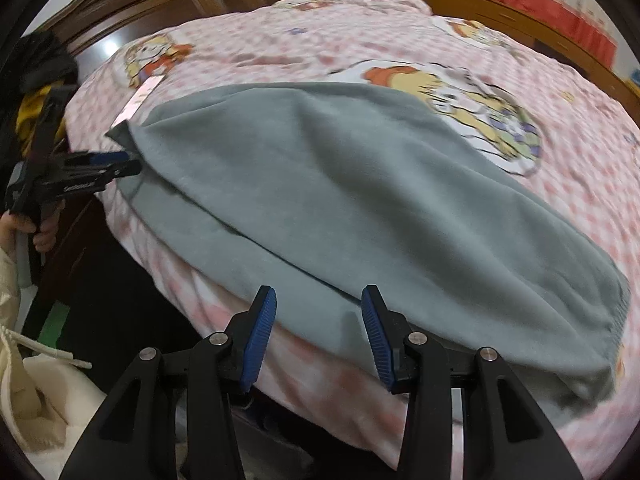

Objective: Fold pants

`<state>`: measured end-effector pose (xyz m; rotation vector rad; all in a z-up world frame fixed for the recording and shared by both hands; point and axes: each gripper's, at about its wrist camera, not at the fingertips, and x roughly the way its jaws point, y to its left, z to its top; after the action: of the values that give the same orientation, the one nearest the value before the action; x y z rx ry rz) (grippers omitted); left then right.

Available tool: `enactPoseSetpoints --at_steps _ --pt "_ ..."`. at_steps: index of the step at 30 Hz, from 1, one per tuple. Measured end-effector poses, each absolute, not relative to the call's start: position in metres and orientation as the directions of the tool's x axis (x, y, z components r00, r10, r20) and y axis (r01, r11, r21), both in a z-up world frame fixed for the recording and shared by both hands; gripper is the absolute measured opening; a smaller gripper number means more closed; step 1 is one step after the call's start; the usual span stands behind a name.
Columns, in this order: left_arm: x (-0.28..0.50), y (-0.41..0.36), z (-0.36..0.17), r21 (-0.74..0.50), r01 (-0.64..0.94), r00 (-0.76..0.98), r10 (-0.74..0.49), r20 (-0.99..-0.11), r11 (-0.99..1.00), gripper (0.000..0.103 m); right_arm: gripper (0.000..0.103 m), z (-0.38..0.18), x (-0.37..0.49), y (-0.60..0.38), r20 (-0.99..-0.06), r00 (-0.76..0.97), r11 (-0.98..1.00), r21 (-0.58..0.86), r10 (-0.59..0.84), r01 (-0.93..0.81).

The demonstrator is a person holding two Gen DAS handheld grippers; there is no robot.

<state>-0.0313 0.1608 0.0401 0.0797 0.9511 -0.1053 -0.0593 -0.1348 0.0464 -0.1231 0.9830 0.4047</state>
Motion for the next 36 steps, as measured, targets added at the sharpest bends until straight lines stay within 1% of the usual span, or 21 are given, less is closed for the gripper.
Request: enactPoseSetpoints --at_steps 4,7,9,12,18,19,20,21,22,23,27,30,33,36 --pt "-0.027 0.15 0.041 0.051 0.14 0.581 -0.041 -0.813 0.989 0.046 0.045 0.042 -0.049 -0.115 -0.829 0.477 0.906 0.08 0.292 -0.415" --pt "-0.027 0.147 0.044 0.044 0.141 0.585 -0.047 -0.81 0.989 0.046 0.045 0.035 -0.04 -0.102 -0.836 0.463 0.897 0.072 0.292 -0.435" --pt "-0.028 0.147 0.047 0.018 0.147 0.581 -0.072 -0.811 0.989 0.046 0.045 0.029 -0.037 -0.094 -0.842 0.46 0.894 0.054 0.28 -0.445" --pt "-0.03 0.147 0.051 -0.037 0.15 0.577 -0.118 -0.808 0.988 0.046 0.045 0.018 -0.032 -0.08 -0.847 0.475 0.89 -0.005 0.239 -0.456" --pt "-0.032 0.135 0.055 -0.053 0.161 0.583 -0.138 -0.8 0.986 0.049 0.044 0.013 -0.028 -0.064 -0.824 0.539 0.885 -0.107 0.176 -0.452" --pt "-0.032 0.132 0.054 -0.05 0.164 0.584 -0.138 -0.8 0.985 0.049 0.041 0.013 -0.026 -0.062 -0.82 0.547 0.888 -0.113 0.169 -0.445" --pt "-0.032 0.13 0.053 -0.051 0.166 0.583 -0.14 -0.8 0.985 0.049 0.035 0.014 -0.025 -0.061 -0.818 0.549 0.89 -0.112 0.17 -0.443" --pt "-0.031 0.127 0.052 -0.057 0.169 0.579 -0.146 -0.802 0.984 0.049 0.031 0.014 -0.025 -0.061 -0.816 0.551 0.89 -0.109 0.174 -0.443" --pt "-0.03 0.125 0.051 -0.06 0.169 0.577 -0.148 -0.803 0.984 0.049 0.024 0.014 -0.023 -0.061 -0.816 0.551 0.892 -0.104 0.176 -0.44" --pt "-0.03 0.123 0.05 -0.061 0.17 0.575 -0.149 -0.805 0.984 0.049 0.022 0.015 -0.023 -0.061 -0.817 0.549 0.894 -0.1 0.176 -0.437" --pt "-0.028 0.118 0.048 -0.046 0.164 0.577 -0.133 -0.806 0.985 0.049 0.02 0.015 -0.021 -0.065 -0.817 0.543 0.9 -0.069 0.197 -0.43" --pt "-0.025 0.118 0.047 -0.065 0.156 0.575 -0.144 -0.805 0.986 0.049 0.017 0.015 -0.021 -0.065 -0.817 0.541 0.902 -0.063 0.2 -0.428" --pt "-0.021 0.119 0.047 -0.081 0.142 0.576 -0.149 -0.804 0.987 0.049 0.007 0.016 -0.021 -0.064 -0.816 0.535 0.901 -0.042 0.219 -0.432" --pt "-0.015 0.12 0.047 -0.082 0.107 0.59 -0.13 -0.797 0.991 0.049 0.004 0.02 -0.022 -0.065 -0.811 0.535 0.902 -0.02 0.237 -0.431"
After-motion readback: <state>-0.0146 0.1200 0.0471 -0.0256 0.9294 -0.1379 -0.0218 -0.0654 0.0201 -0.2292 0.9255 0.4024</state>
